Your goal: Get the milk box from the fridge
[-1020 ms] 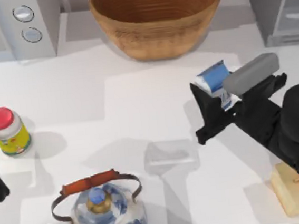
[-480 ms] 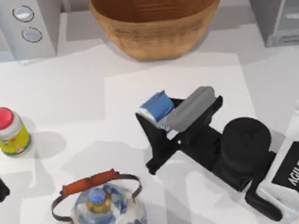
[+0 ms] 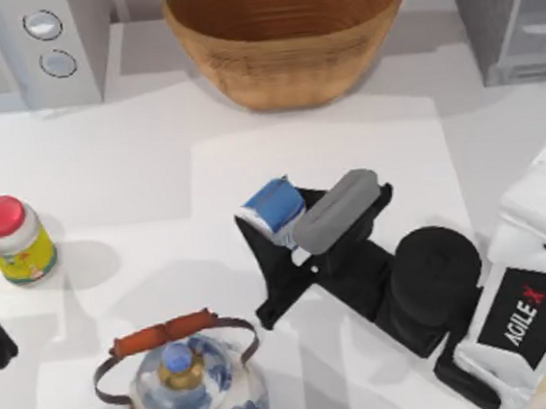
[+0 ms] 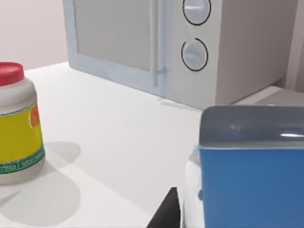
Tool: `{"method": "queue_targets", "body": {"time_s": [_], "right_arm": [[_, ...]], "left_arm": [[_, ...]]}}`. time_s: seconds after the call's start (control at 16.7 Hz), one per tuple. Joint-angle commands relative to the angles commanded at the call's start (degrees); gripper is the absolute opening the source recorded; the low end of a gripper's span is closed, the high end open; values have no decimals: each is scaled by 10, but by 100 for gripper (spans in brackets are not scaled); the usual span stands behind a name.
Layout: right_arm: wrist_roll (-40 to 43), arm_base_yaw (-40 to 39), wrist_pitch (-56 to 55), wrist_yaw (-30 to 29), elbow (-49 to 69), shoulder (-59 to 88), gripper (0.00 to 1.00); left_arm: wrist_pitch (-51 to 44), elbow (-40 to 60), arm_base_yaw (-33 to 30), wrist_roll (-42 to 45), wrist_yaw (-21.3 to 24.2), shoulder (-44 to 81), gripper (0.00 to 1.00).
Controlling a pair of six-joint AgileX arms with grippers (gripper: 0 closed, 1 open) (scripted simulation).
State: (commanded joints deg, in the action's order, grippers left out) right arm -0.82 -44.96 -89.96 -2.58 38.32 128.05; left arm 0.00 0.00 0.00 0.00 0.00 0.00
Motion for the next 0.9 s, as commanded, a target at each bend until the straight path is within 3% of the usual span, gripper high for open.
{"method": "queue_targets", "body": {"time_s": [0.24,0.6,0.9], "right_arm": [[2,2,13,0,20,19,0],[1,2,65,1,154,88,0],[1,3,71,1,165,94,0]], "left_arm": [[0,0,0,0,0,0,100],[0,0,0,0,0,0,100],[0,0,0,0,0,0,100]]}}
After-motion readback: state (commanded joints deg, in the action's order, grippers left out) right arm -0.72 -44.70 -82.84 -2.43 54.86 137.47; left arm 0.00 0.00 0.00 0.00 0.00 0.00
